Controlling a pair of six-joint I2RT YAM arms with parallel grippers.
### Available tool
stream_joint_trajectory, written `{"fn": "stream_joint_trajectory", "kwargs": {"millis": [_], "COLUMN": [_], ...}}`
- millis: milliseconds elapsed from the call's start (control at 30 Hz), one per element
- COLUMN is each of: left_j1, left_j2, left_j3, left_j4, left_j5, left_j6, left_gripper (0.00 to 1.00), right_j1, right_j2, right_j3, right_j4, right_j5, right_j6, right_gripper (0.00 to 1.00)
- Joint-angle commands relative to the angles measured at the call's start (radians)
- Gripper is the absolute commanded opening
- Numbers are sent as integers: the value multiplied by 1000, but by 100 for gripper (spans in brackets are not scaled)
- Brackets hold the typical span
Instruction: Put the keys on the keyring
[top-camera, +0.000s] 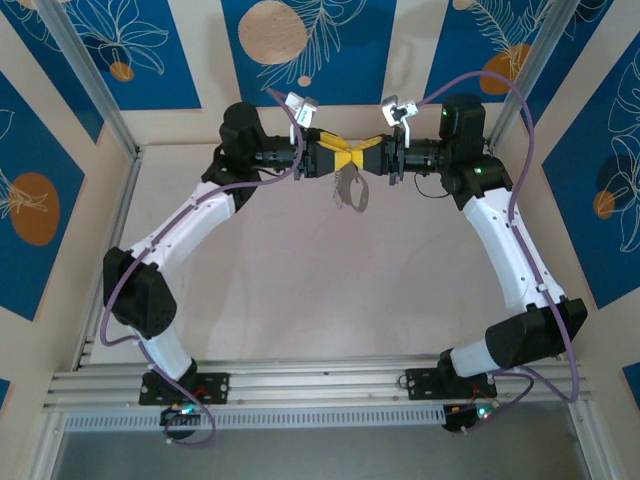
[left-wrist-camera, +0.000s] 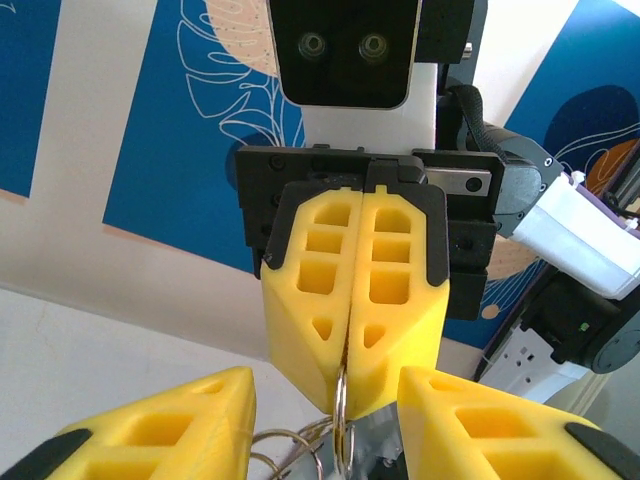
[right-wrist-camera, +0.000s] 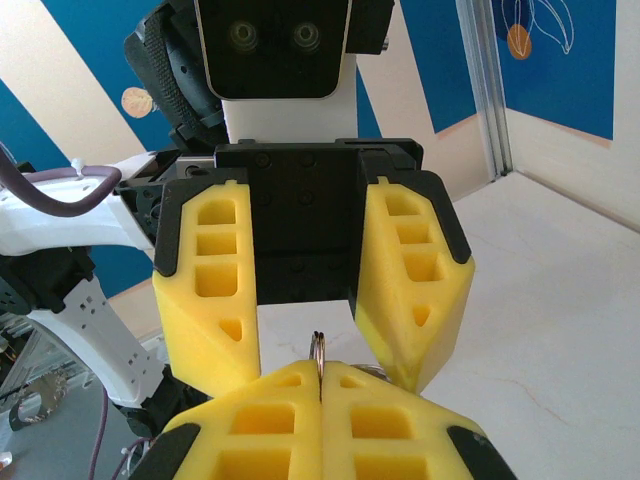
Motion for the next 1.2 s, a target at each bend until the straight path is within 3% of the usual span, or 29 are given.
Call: {"fn": "stream_joint_trajectory", "kwargs": {"millis": [0,67,400,767,867,933,1000,1167], "left_j1": [-7,-7,9,7,9,9,9,9], "left_j2": [-6,-9,-38,-36,-36,-40,-43,-44], "left_j3": [20,20,3,2,-3,-16,-25,-38], "left_j4": [10,4,-17,-7,7,31,64,135], "left_j5": [-8,-7,-17,-8,-5,-13,-21,-29], "left_j6": [34,42,69,64,57,48,30,-19], "left_gripper": [40,34,34,0,0,0,0,0], "right_j1": [5,5,-3,-8,-11,-22,-45,-89], "right_j2": [-18,-19,-25,-28,-31,-49,-79,-155], "right_j3": [19,17,13,2,-2,-33,-86,-244], "right_j4": [-3,-7,-24,-2,17,76,151,300], "right_j5": [-15,-13,-2,0,3,17,45,125], "right_j6": [-19,-22,-38,-24,-1,47,110,220], "right_gripper": [0,0,0,0,1,25,37,39]}}
